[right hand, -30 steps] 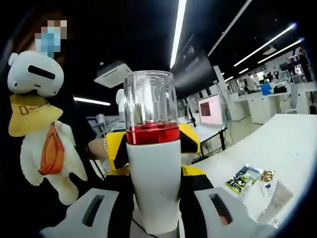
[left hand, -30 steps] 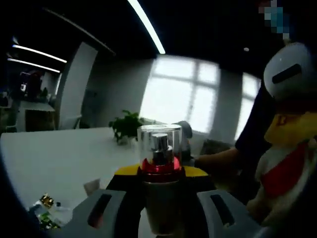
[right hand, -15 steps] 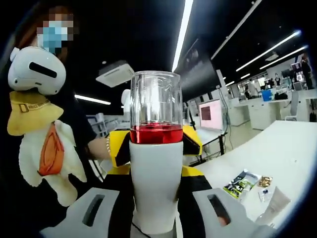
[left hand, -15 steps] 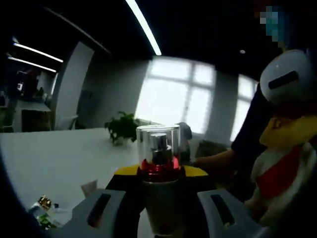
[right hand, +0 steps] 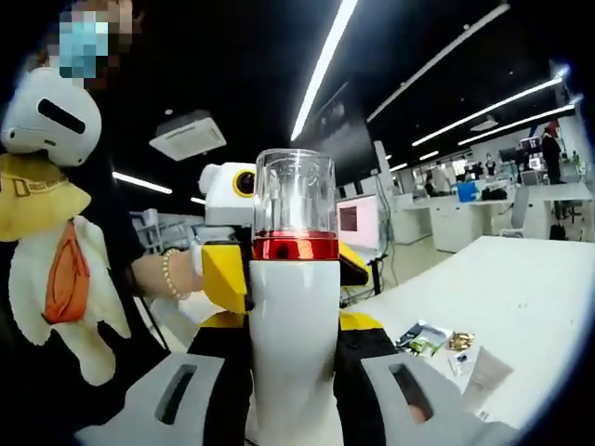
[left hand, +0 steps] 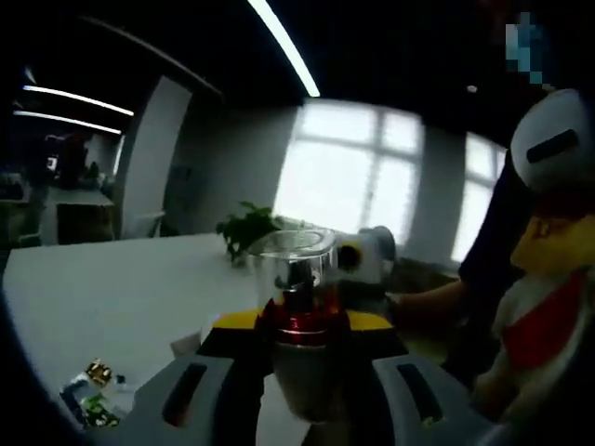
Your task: Arrange the skincare products in the storage area until every visible bottle or jar stands upright without overlapping.
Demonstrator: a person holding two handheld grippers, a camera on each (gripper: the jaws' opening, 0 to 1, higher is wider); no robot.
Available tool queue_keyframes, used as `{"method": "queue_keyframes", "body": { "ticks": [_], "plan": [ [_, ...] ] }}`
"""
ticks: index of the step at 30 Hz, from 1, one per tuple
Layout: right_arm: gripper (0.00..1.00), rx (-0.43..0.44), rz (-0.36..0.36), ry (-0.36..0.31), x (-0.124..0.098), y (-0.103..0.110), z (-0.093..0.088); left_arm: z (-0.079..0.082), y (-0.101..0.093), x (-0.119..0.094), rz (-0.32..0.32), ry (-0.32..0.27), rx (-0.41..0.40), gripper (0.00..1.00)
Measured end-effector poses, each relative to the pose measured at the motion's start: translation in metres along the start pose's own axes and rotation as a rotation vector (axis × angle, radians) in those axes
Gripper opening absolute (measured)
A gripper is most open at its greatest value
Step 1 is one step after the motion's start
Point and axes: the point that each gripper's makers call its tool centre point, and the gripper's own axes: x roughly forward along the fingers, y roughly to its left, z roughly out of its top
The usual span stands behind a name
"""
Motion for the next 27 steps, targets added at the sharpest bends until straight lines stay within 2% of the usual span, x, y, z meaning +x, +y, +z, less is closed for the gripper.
{"method": "queue_keyframes", "body": {
  "ticks": [3,6,10,14,17,27],
  "plan": [
    [0.32,-0.051,-0.046,0.046,-0.002,-0.007,-0.009,-0.008,0.005,0.003,0.039,0.048,0.022,0.27],
    [0.33,-0.139,-0.106,0.111,-0.005,-0.019,-0.023,-0.021,0.009,0.007,0.078,0.108,0.065,0.27],
    [0.33,-0.209,-0.150,0.170,-0.007,-0.026,-0.038,-0.032,0.009,0.012,0.104,0.162,0.116,0.27],
    [0.33,-0.213,-0.157,0.174,-0.008,-0.027,-0.048,-0.042,0.007,0.017,0.119,0.216,0.180,0.27],
    [0.33,-0.224,-0.164,0.218,-0.010,-0.029,-0.062,-0.056,0.007,0.020,0.132,0.277,0.229,0.27],
    [0.33,-0.225,-0.160,0.291,-0.010,-0.035,-0.093,-0.083,0.010,0.029,0.165,0.348,0.241,0.27]
  ]
}}
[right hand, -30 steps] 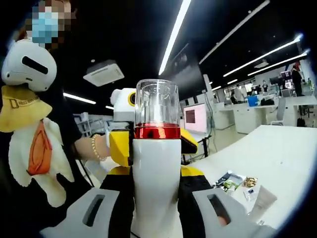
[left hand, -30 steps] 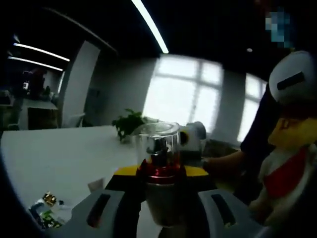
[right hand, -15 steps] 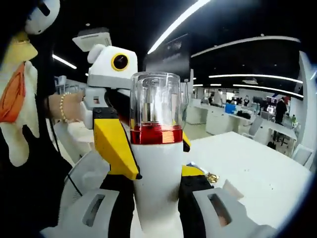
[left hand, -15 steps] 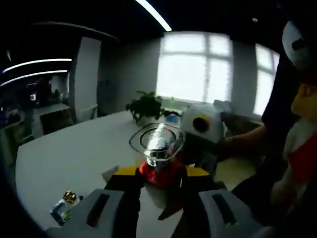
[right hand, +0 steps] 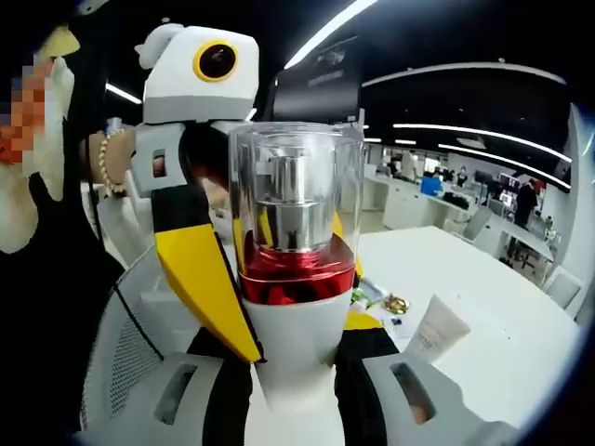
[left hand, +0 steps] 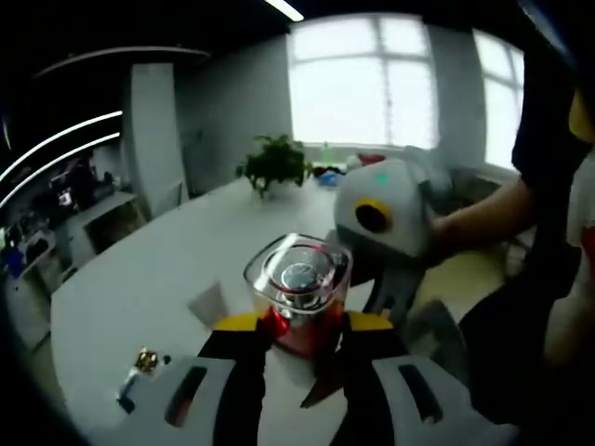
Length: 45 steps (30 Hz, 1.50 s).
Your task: Arrange the skincare products in the storage area until every visible bottle or jar stands upright without overlapping.
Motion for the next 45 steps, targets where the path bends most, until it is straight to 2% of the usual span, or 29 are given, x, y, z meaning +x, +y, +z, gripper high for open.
{"method": "queue_keyframes", "body": {
  "ticks": [10,16,20,26,33,45],
  "plan": [
    [0.33,0.017,0.019,0.039,0.013,-0.005,-0.035,-0.035,0.013,0.015,0.023,0.047,-0.014,0.27],
    [0.34,0.048,0.001,0.049,0.017,-0.006,-0.050,-0.048,0.018,0.022,0.046,0.026,-0.071,0.26],
    [0.34,0.063,0.011,0.059,0.016,-0.004,-0.054,-0.052,0.019,0.023,0.037,0.014,-0.100,0.26],
    [0.33,0.076,0.018,0.068,0.013,-0.005,-0.057,-0.049,0.016,0.027,0.019,0.028,-0.047,0.26],
    [0.32,0.086,0.003,0.080,0.011,-0.011,-0.065,-0.051,0.019,0.035,-0.010,0.015,-0.055,0.26],
    [0.31,0.096,-0.019,0.116,0.015,-0.016,-0.095,-0.074,0.019,0.060,-0.039,0.073,-0.050,0.27]
  ]
}}
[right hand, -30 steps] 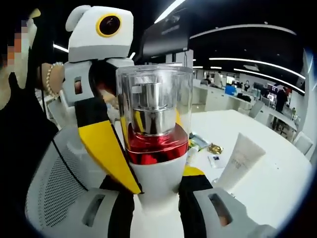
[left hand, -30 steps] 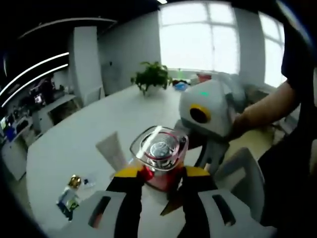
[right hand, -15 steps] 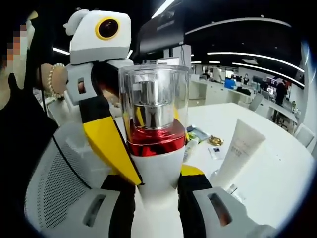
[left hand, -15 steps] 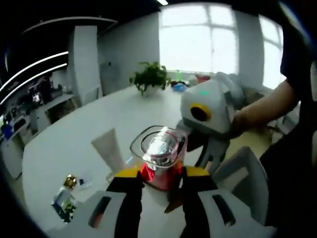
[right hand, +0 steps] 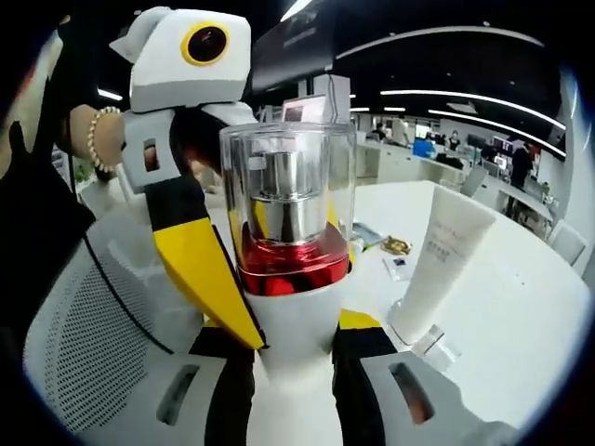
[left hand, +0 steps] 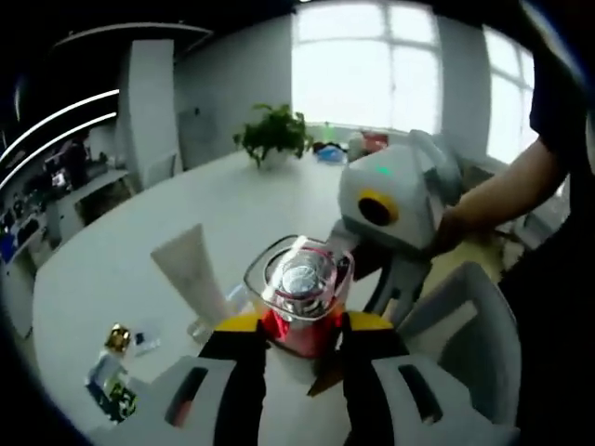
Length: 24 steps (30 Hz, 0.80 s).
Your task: Arrange the skincare products in the storage area until every visible bottle or jar stands upright without overlapping.
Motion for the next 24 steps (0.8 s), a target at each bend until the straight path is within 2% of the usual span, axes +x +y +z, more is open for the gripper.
{"method": "queue_keyframes", "body": {
  "ticks": [11,24],
  "plan": [
    [0.31,-0.015,-0.018,0.020,0.007,-0.005,-0.026,-0.018,-0.002,0.018,0.001,0.032,-0.025,0.26],
    [0.31,-0.050,-0.022,0.050,0.013,-0.012,-0.046,-0.034,0.000,0.035,0.005,0.069,-0.017,0.26]
  ]
}}
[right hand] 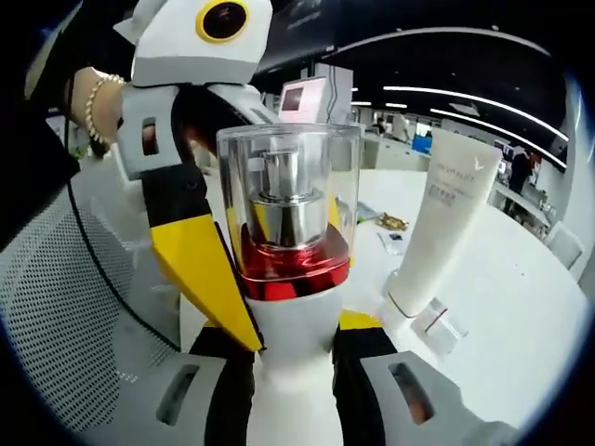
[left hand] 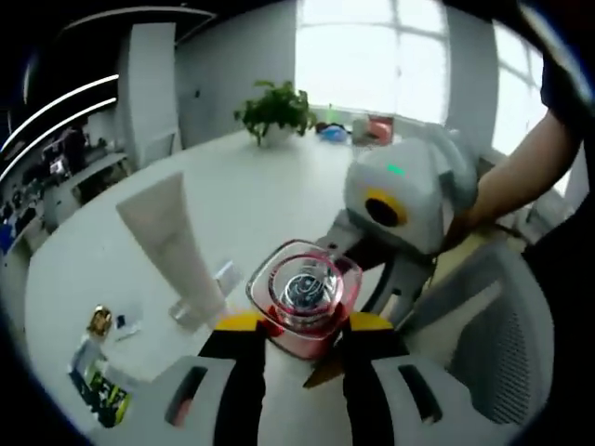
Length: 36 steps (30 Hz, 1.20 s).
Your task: Arrange the skincare products in the storage area until every visible bottle or jar stands upright without overlapping.
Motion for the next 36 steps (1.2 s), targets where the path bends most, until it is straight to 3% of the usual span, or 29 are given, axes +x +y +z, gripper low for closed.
{"method": "queue_keyframes", "body": {
  "ticks": [23,29,36],
  "plan": [
    [0.31,0.060,0.047,-0.015,-0.002,-0.008,-0.005,0.006,0.000,0.011,-0.011,-0.025,0.011,0.27],
    [0.31,0.037,0.067,-0.004,-0.003,-0.008,-0.005,0.009,0.003,0.010,-0.010,-0.052,-0.016,0.29],
    [0.31,0.040,0.055,0.014,-0.008,-0.024,-0.011,0.023,0.015,0.005,0.009,-0.113,-0.036,0.35]
  ]
}}
